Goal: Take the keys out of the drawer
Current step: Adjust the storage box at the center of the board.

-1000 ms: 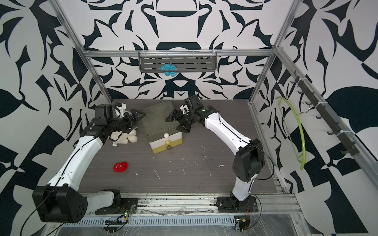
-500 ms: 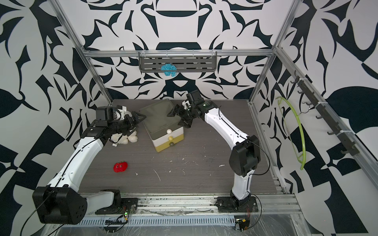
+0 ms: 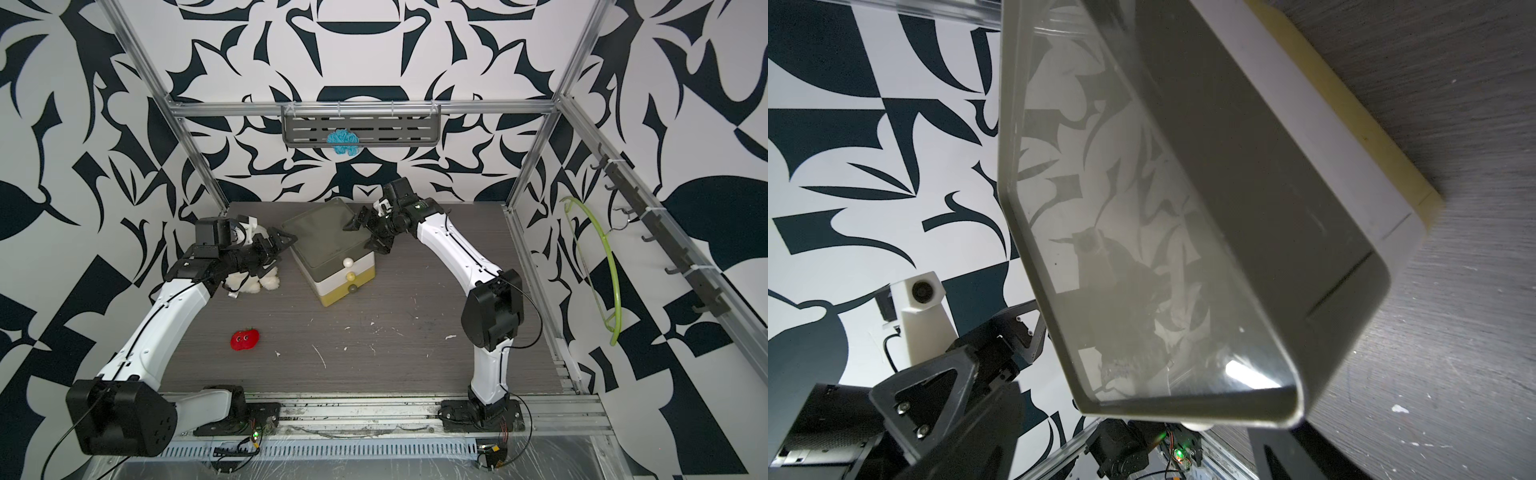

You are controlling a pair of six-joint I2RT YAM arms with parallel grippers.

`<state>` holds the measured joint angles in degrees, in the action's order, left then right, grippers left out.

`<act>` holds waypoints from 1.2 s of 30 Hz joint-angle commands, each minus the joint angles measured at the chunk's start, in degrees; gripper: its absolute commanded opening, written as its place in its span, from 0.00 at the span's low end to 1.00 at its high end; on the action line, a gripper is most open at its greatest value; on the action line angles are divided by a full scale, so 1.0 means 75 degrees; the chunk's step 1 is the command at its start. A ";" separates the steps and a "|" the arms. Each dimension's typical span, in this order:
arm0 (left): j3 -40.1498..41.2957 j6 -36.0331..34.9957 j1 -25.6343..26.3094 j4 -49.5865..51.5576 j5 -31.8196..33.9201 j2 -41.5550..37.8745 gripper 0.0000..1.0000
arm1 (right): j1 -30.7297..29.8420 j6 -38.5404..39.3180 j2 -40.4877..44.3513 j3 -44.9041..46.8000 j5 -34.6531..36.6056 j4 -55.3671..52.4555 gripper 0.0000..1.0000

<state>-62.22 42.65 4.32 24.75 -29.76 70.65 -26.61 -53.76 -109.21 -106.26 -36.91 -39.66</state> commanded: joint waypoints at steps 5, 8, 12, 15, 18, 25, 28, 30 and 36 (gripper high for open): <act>0.0196 -0.0004 0.0010 0.0074 -0.0040 -0.0240 0.99 | 0.0208 0.0470 -0.0228 -0.0400 0.0363 0.1128 0.89; 0.0198 -0.0004 0.0010 0.0075 -0.0040 -0.0272 0.99 | 0.0232 0.0559 -0.0218 -0.0392 0.0368 0.1031 0.89; 0.0227 0.0008 0.0010 0.0098 -0.0031 -0.0362 0.99 | 0.0245 0.0693 -0.0023 -0.0203 0.0420 0.0844 0.89; 0.0244 0.0008 0.0011 0.0129 -0.0030 -0.0439 0.99 | 0.0273 0.0710 0.0302 0.0147 0.0478 0.0834 0.89; 0.0221 -0.0003 0.0011 0.0142 -0.0028 -0.0513 0.99 | 0.0322 0.0738 0.0758 0.0659 0.0554 0.0834 0.89; -0.0124 -0.0062 0.0040 0.0255 -0.0139 -0.0603 0.99 | 0.0396 0.0857 0.2150 0.2079 0.0690 0.0826 0.89; -0.0459 -0.0094 0.0152 0.0285 -0.0200 -0.0460 0.99 | 0.0396 0.0802 0.2692 0.2905 0.0532 0.1129 0.89; -0.0746 -0.0154 0.0301 0.0333 -0.0236 -0.0259 0.99 | 0.0388 0.0637 0.3082 0.3646 0.0179 0.1836 0.89; -0.1622 -0.0302 0.0999 0.0345 -0.0216 0.0647 0.97 | 0.0156 -0.0026 0.3457 0.4988 -0.0154 0.3263 0.83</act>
<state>-71.59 41.91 9.91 26.46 -30.39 72.12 -24.36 -51.51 -83.59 -70.59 -35.55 -23.55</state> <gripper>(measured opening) 0.978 0.834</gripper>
